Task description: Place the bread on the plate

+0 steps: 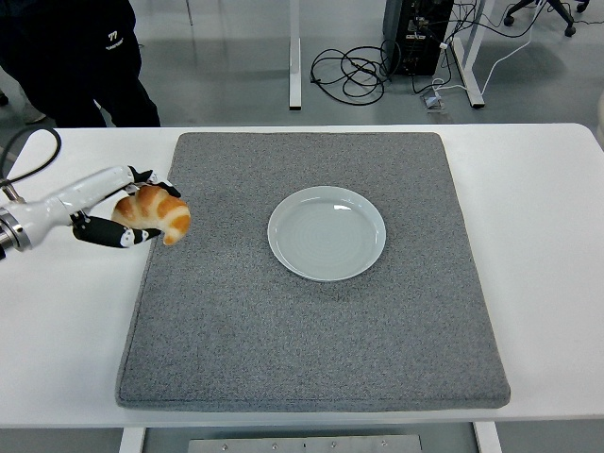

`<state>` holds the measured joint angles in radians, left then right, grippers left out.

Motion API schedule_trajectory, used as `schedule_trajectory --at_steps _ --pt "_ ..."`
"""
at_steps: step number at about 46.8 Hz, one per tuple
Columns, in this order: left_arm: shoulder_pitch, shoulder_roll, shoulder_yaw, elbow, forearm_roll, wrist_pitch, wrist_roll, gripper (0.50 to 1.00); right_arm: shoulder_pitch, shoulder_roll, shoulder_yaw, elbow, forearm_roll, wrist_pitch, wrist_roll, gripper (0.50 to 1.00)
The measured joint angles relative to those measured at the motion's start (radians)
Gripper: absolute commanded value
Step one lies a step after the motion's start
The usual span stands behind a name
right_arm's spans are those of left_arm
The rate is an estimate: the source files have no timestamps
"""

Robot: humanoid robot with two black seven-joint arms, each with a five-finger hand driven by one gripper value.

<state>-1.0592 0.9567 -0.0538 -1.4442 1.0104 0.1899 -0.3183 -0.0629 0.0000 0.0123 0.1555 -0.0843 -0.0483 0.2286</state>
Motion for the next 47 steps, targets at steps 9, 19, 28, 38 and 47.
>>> schedule_trajectory --at_steps 9,19,28,38,47 --pt "-0.164 -0.011 0.001 0.018 -0.026 -0.057 0.049 0.500 0.000 0.000 0.000 0.002 0.000 0.001 0.000 1.000" --pt "-0.247 -0.206 0.011 0.149 -0.027 -0.058 0.086 0.500 -0.002 0.000 0.000 -0.003 0.000 0.000 -0.001 1.000" --pt "-0.270 -0.447 0.012 0.381 -0.028 -0.058 0.087 0.500 -0.006 0.000 0.000 -0.004 0.000 -0.001 0.000 1.000" --pt "-0.289 -0.672 0.013 0.554 -0.030 -0.059 0.087 0.500 -0.011 0.000 0.000 -0.006 0.000 -0.001 0.000 1.000" --pt "-0.290 -0.827 0.038 0.620 -0.028 -0.056 0.090 0.500 -0.011 0.000 0.000 -0.007 0.000 -0.001 0.000 1.000"
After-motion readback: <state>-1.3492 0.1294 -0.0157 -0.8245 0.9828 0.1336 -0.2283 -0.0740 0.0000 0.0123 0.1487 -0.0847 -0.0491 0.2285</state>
